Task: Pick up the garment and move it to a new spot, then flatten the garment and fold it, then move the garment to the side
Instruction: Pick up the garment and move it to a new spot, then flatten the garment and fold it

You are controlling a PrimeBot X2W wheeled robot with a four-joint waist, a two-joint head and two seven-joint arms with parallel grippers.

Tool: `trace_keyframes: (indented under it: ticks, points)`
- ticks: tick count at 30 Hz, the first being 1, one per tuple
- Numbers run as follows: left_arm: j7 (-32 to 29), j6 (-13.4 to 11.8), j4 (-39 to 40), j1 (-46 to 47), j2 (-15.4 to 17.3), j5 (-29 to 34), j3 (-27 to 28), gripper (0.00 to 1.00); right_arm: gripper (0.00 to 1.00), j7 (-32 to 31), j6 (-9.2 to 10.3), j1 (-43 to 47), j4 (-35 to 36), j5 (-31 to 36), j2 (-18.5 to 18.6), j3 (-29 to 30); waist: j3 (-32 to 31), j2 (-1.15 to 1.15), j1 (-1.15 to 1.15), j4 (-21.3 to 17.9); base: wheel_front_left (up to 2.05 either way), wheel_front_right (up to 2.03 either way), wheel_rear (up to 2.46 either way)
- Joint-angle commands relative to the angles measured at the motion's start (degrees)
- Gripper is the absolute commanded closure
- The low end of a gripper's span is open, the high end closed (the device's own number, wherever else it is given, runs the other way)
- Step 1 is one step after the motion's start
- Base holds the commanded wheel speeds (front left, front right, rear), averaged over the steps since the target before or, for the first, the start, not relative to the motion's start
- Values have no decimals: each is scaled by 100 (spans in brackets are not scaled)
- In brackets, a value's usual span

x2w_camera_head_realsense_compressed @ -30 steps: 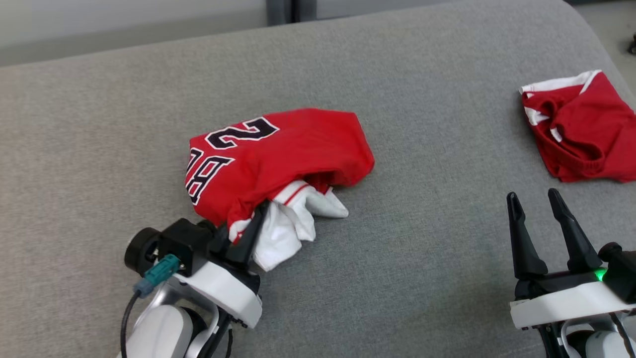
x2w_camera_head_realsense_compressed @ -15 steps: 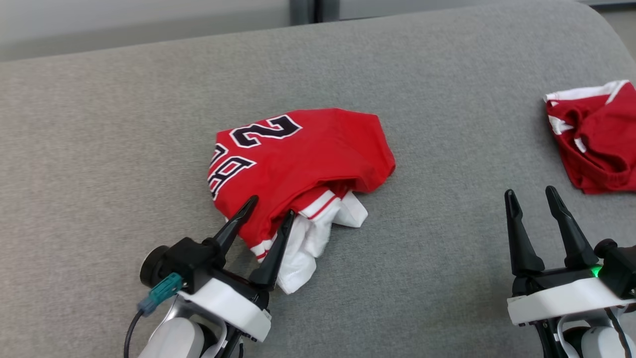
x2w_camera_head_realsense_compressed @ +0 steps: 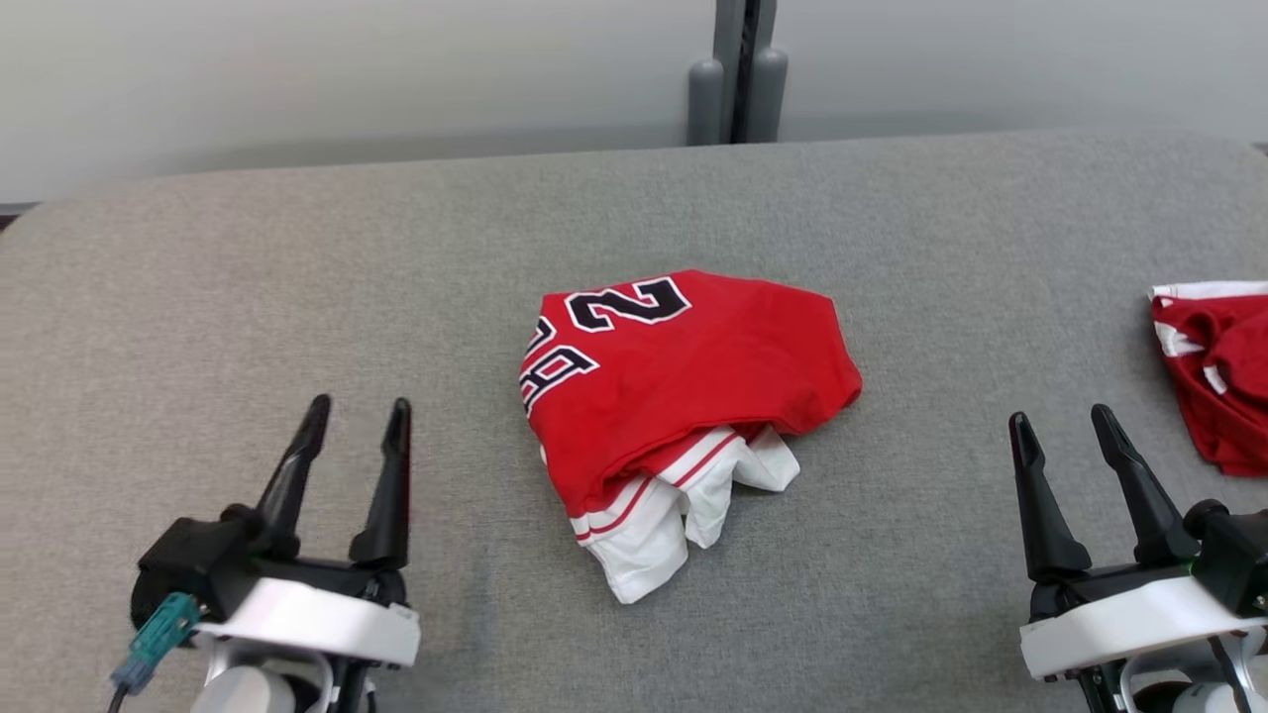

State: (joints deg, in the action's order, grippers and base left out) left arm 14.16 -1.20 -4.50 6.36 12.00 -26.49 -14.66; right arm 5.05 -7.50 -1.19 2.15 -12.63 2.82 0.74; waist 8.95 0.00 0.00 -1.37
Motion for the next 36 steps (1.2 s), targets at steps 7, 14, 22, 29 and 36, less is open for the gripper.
trace_keyframes:
  ticks: [7, 14, 22, 29, 36]
  points:
    - [75, -140, 174, -576, 324, -49, 479, 0, 0, -146, 1, 235, 172, 145, 26, 63, -354, 0, 0, 190, 0, 0, 0]
    - [17, -244, 407, -1021, 478, 12, 515, 0, 0, -269, 1, 472, 217, 209, 77, 88, -532, 0, 0, 236, 0, 0, 0]
    - [-45, -314, 588, -1422, 458, 22, 388, 0, 0, -376, 1, 753, 368, 206, 73, 177, -705, 0, 0, 211, 0, 0, 0]
    - [-102, -385, 721, -1593, 501, 27, 372, 0, 0, -471, 1, 931, 464, 227, 81, 247, -815, 0, 0, 175, 0, 0, 0]
    - [-184, -455, 829, -1653, 529, 7, 356, 0, 0, -492, 1, 974, 548, 199, 61, 267, -827, 0, 0, 120, 0, 0, 0]
